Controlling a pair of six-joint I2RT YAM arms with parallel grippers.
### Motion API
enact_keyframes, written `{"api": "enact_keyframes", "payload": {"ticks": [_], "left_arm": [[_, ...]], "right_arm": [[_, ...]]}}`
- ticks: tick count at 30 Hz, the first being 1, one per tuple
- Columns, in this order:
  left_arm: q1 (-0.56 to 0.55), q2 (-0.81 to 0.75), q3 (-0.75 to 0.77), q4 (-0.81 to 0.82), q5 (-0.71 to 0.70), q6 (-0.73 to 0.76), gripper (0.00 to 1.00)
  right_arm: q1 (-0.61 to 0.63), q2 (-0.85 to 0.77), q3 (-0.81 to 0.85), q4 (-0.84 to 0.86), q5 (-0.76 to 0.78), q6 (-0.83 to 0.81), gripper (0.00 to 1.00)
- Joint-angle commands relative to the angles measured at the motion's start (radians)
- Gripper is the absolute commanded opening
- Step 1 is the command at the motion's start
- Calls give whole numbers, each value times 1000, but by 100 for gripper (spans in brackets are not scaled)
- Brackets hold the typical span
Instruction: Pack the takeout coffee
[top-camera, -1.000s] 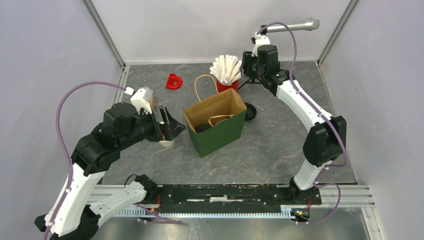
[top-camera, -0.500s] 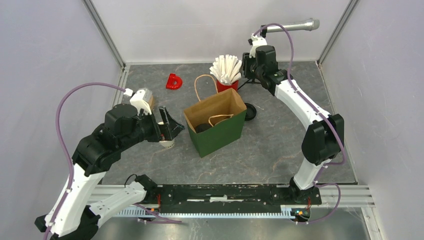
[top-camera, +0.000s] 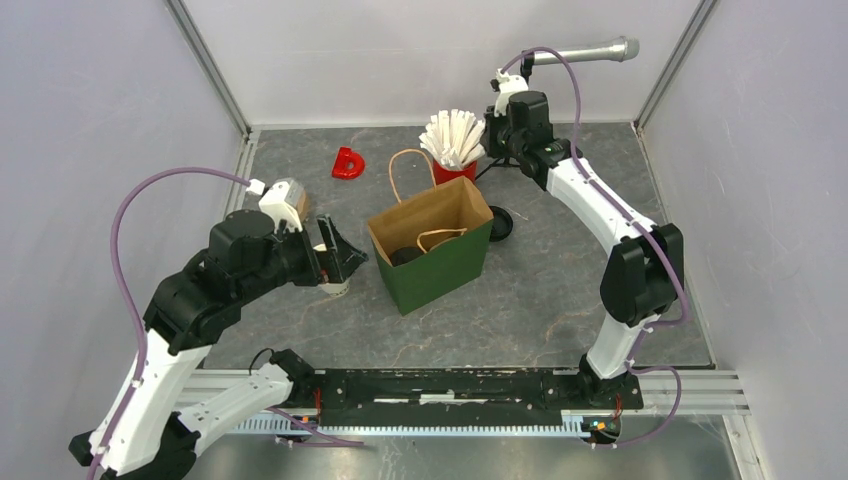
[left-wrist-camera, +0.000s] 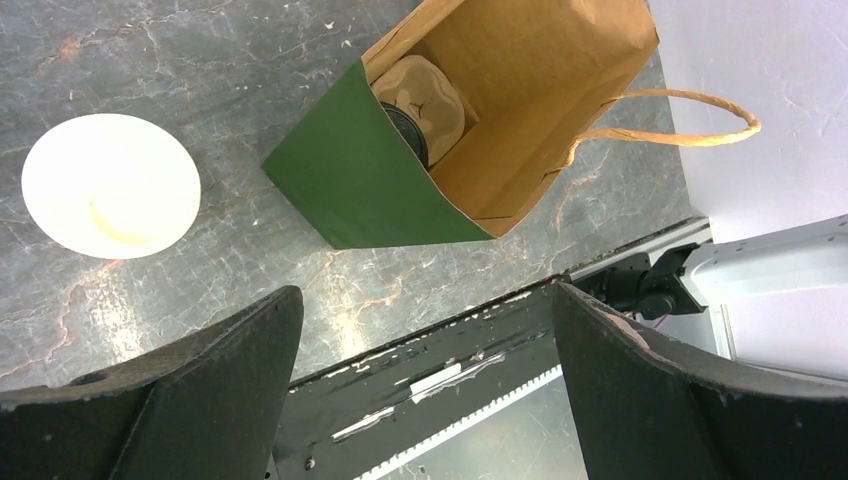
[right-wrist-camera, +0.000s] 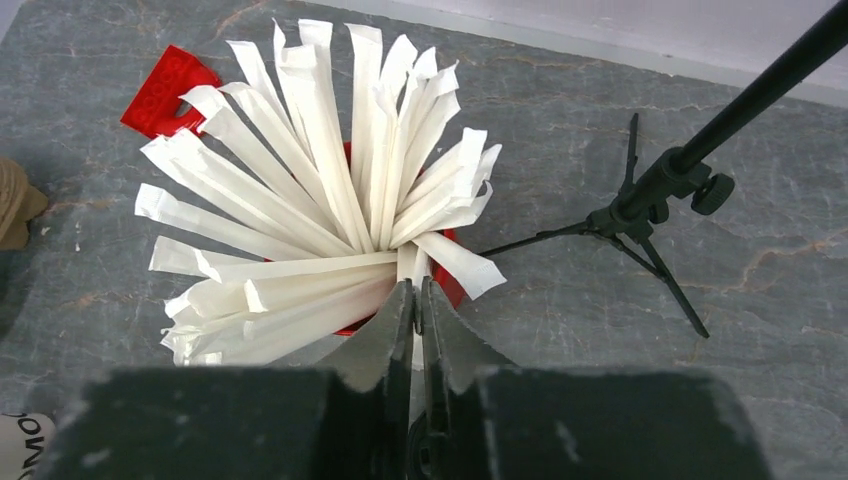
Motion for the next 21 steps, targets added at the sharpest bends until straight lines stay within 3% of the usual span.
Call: {"api": "enact_keyframes", "payload": {"ticks": [1,3,21], "left_arm": [[5,-10,-6,-3,-19,-10,100],[5,-12,-10,-3,-23,-13,100],[5,-7,-25,13,-13,-5,100]], "right_arm": [[-3,-30,62,57,-32,-61,6],[-4,-41,98,39,-43,-75,0],[-3,-153,198,-52,-137,-89,0]]}}
